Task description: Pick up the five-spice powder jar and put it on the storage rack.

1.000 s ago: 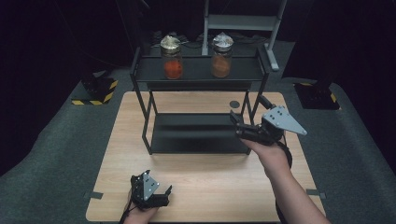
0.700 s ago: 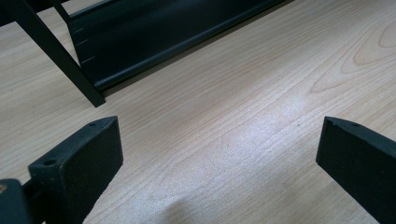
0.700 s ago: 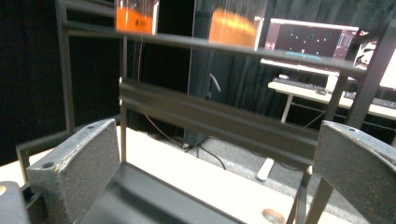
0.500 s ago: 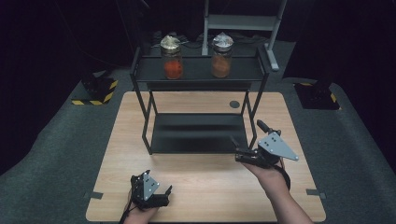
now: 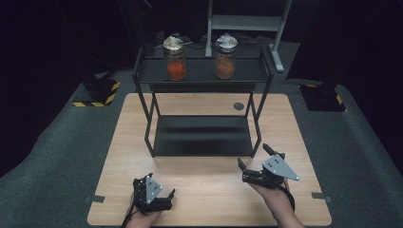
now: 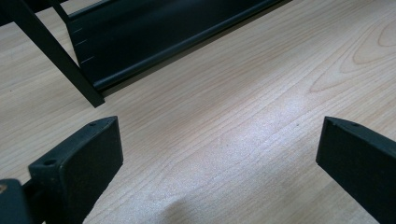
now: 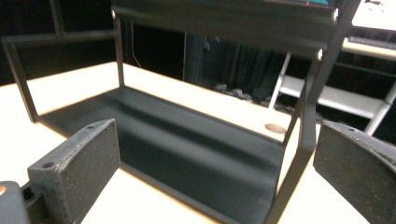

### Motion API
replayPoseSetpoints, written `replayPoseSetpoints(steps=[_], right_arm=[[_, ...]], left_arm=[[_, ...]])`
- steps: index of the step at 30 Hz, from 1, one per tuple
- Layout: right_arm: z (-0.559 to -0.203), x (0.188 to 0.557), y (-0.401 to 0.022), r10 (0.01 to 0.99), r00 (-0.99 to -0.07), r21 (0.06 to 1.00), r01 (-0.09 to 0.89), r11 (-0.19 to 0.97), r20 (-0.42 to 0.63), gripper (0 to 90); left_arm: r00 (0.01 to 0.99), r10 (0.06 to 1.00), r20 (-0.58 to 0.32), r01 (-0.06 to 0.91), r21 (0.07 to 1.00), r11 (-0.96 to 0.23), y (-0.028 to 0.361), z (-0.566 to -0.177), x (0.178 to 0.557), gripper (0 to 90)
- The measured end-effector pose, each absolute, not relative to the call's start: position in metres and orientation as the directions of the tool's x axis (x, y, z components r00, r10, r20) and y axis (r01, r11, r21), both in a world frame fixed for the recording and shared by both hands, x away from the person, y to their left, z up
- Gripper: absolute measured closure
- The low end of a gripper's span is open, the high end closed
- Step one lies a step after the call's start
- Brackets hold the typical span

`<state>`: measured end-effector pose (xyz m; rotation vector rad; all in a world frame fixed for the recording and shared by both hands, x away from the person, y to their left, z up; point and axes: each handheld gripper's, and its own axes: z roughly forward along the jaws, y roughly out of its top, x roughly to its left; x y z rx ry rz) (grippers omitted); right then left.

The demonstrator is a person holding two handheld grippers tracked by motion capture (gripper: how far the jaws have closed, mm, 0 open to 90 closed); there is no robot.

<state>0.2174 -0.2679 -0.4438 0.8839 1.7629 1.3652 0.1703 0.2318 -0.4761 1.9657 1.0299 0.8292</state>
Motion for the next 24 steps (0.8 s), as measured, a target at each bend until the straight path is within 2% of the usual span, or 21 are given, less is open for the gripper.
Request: replayPoseSetpoints(steps=[10,24], right_arm=[[-0.472,0.209,-0.279,0.866,-0.483,0.959,0.161,0.233,-0.130,0.0],[-0.492,0.200,-0.288,0.878,-0.455,0.929,0.238,0.284,-0.151,0.0]], left_arm=[[0.468,0.860,0.205,0.371,0.837,-0.402,0.230,-0.476,0.170,0.7],[0.473,0.857,0.206,0.375,0.833,-0.407,0.230,-0.475,0.171,0.7]])
